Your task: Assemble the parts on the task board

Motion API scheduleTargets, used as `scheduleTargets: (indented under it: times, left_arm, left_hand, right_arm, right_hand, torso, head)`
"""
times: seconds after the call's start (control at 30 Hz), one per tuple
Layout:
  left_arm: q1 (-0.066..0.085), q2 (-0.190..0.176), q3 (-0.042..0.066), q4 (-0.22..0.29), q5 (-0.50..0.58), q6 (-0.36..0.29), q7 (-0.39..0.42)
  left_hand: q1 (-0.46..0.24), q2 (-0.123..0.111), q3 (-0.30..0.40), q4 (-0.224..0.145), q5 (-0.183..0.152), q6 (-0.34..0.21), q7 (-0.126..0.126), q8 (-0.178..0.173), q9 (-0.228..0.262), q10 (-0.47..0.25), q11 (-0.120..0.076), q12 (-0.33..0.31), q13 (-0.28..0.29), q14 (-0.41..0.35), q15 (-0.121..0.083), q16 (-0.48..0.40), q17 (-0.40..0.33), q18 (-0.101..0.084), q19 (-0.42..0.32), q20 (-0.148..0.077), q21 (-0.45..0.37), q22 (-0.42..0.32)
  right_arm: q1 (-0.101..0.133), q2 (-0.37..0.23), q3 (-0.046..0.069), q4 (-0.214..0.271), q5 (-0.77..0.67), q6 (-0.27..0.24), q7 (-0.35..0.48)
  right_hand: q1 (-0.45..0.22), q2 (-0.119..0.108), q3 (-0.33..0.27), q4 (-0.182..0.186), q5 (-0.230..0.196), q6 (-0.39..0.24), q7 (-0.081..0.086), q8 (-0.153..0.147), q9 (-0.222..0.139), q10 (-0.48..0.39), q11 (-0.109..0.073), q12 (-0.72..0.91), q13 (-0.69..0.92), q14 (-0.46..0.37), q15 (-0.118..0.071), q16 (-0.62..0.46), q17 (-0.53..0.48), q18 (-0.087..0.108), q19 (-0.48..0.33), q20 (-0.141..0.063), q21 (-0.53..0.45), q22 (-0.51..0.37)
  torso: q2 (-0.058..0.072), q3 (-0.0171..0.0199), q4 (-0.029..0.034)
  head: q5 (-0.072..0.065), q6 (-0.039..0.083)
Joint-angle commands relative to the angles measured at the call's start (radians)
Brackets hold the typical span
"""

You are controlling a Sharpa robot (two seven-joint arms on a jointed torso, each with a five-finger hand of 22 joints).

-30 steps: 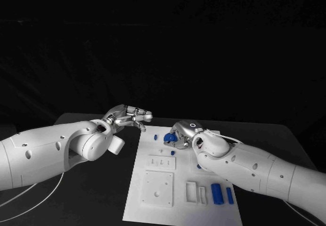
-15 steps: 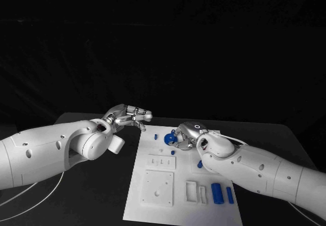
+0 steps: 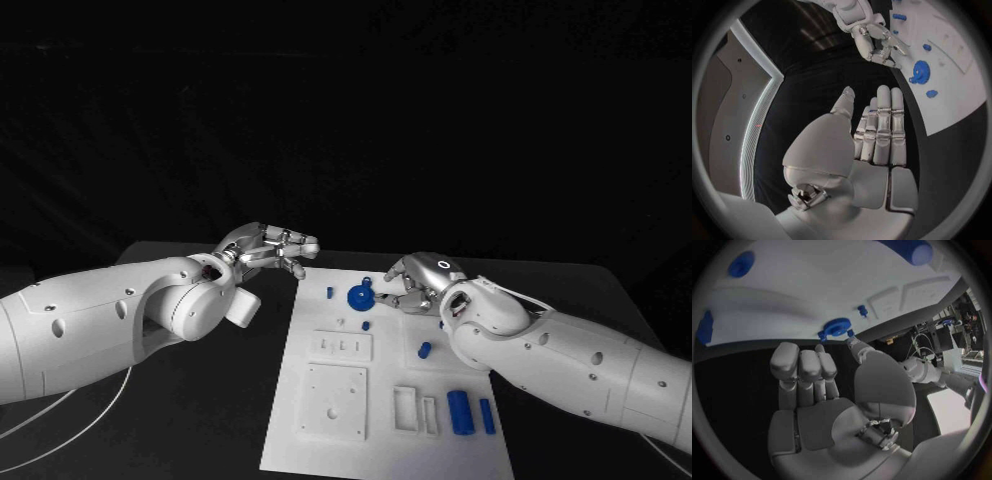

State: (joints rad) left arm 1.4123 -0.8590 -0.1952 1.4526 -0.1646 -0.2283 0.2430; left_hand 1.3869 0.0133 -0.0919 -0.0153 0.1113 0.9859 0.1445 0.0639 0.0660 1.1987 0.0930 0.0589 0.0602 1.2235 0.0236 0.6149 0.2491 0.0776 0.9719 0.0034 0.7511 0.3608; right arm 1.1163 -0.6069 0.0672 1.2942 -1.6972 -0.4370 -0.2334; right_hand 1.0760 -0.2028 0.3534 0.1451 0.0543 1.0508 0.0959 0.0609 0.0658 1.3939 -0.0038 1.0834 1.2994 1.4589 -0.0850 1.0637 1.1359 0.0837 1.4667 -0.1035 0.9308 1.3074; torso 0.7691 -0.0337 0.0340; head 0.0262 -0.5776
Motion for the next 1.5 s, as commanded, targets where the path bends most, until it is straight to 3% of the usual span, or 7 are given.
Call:
scheduleTargets:
  times: [0.03,0.13,0.23,0.4,0.57,0.97,1.5]
  left_arm:
    - [0.001,0.000,0.001,-0.004,-0.003,0.013,0.010]
    - [0.001,-0.002,0.001,-0.010,-0.003,0.013,0.012]
    - [0.001,-0.004,0.000,-0.016,-0.006,0.015,0.014]
    - [0.000,-0.006,0.000,-0.022,-0.015,0.022,0.015]
    - [-0.002,-0.005,0.000,-0.029,-0.021,0.028,0.015]
    - [-0.012,0.001,0.000,-0.040,-0.024,0.037,0.016]
    - [-0.014,0.001,0.000,-0.047,-0.024,0.039,0.015]
  left_hand:
    - [0.000,0.010,-0.001,-0.007,0.003,-0.004,-0.001,0.000,0.001,-0.001,-0.001,0.003,0.001,-0.005,0.000,0.006,-0.001,-0.001,-0.008,0.003,0.006,0.001]
    - [0.001,0.011,-0.002,-0.009,0.003,-0.002,-0.003,0.000,0.001,0.007,-0.004,0.003,0.001,-0.005,-0.001,0.006,-0.001,-0.002,-0.009,0.002,0.007,0.001]
    - [0.002,0.013,-0.003,-0.010,0.003,0.004,-0.004,-0.001,0.001,0.027,-0.008,0.003,0.001,-0.006,-0.003,0.006,-0.001,-0.003,-0.010,0.000,0.007,0.001]
    - [0.004,0.015,-0.005,-0.011,0.003,0.009,-0.008,0.000,0.001,0.057,-0.017,0.005,0.001,-0.006,-0.007,0.005,-0.001,-0.007,-0.010,-0.004,0.006,0.001]
    - [0.005,0.016,-0.005,-0.011,0.003,0.011,-0.008,0.000,0.001,0.062,-0.018,0.005,0.002,-0.006,-0.008,0.004,-0.001,-0.009,-0.010,-0.005,0.006,0.001]
    - [0.006,0.014,-0.010,-0.014,0.003,0.005,-0.004,-0.001,0.001,0.027,-0.008,0.004,0.001,-0.006,-0.003,0.001,-0.001,-0.008,-0.011,-0.002,0.006,0.001]
    - [0.005,0.012,-0.009,-0.017,0.003,0.001,-0.002,-0.001,0.001,0.010,-0.004,0.004,0.001,-0.007,-0.001,0.001,-0.001,-0.005,-0.012,0.001,0.006,0.002]
  right_arm:
    - [0.001,-0.043,0.020,0.021,0.156,-0.065,0.131]
    - [0.001,-0.092,0.047,0.032,0.267,-0.032,0.222]
    - [0.001,-0.150,0.076,0.033,0.391,0.029,0.320]
    - [0.001,-0.203,0.092,-0.001,0.487,0.112,0.395]
    - [0.001,-0.220,0.097,-0.060,0.517,0.159,0.421]
    - [-0.033,-0.201,0.099,-0.173,0.471,0.229,0.419]
    - [-0.069,-0.165,0.099,-0.245,0.463,0.253,0.425]
  right_hand:
    - [0.050,0.015,-0.057,-0.009,0.009,-0.007,0.002,0.002,0.000,0.000,0.003,-0.005,-0.002,0.000,0.006,-0.006,-0.006,-0.004,0.042,0.005,-0.008,0.114]
    - [0.121,0.036,-0.122,-0.056,0.048,-0.008,0.006,0.002,-0.001,-0.006,0.005,-0.007,-0.004,-0.002,0.008,-0.007,-0.008,-0.006,0.040,0.006,-0.010,0.114]
    - [0.167,0.076,-0.209,-0.167,0.156,-0.005,0.007,0.001,-0.002,-0.013,0.006,-0.011,-0.008,-0.004,0.010,-0.003,0.000,-0.010,0.035,0.007,-0.009,0.115]
    - [0.201,0.105,-0.270,-0.248,0.222,-0.011,0.001,0.001,-0.001,-0.027,0.002,-0.027,-0.019,-0.012,0.007,-0.022,-0.008,-0.012,0.024,0.007,-0.029,0.111]
    - [0.222,0.111,-0.278,-0.286,0.267,-0.011,-0.015,0.002,-0.001,-0.030,-0.012,-0.030,-0.021,-0.014,-0.002,-0.027,-0.007,-0.019,0.021,-0.002,-0.033,0.111]
    - [0.231,0.106,-0.238,-0.346,0.317,-0.057,-0.028,0.002,0.000,-0.034,-0.033,-0.040,-0.021,-0.017,-0.015,-0.036,-0.004,-0.029,0.016,-0.016,-0.039,0.110]
    - [0.220,0.112,-0.226,-0.368,0.343,-0.065,-0.030,0.002,0.000,-0.035,-0.036,-0.039,-0.017,-0.018,-0.018,-0.035,0.002,-0.032,0.014,-0.019,-0.039,0.110]
  torso:
    - [-0.004,0.0002,-0.0072]
    - [-0.006,0.0023,-0.0145]
    - [-0.007,0.0060,-0.0211]
    - [-0.008,0.0135,-0.0299]
    - [-0.007,0.0228,-0.0369]
    - [0.002,0.0325,-0.0313]
    - [0.004,0.0325,-0.0295]
  head:
    - [-0.001,0.006]
    - [0.001,0.009]
    - [0.001,0.011]
    - [0.002,0.011]
    - [0.011,0.012]
    - [0.011,0.005]
    - [-0.002,0.001]
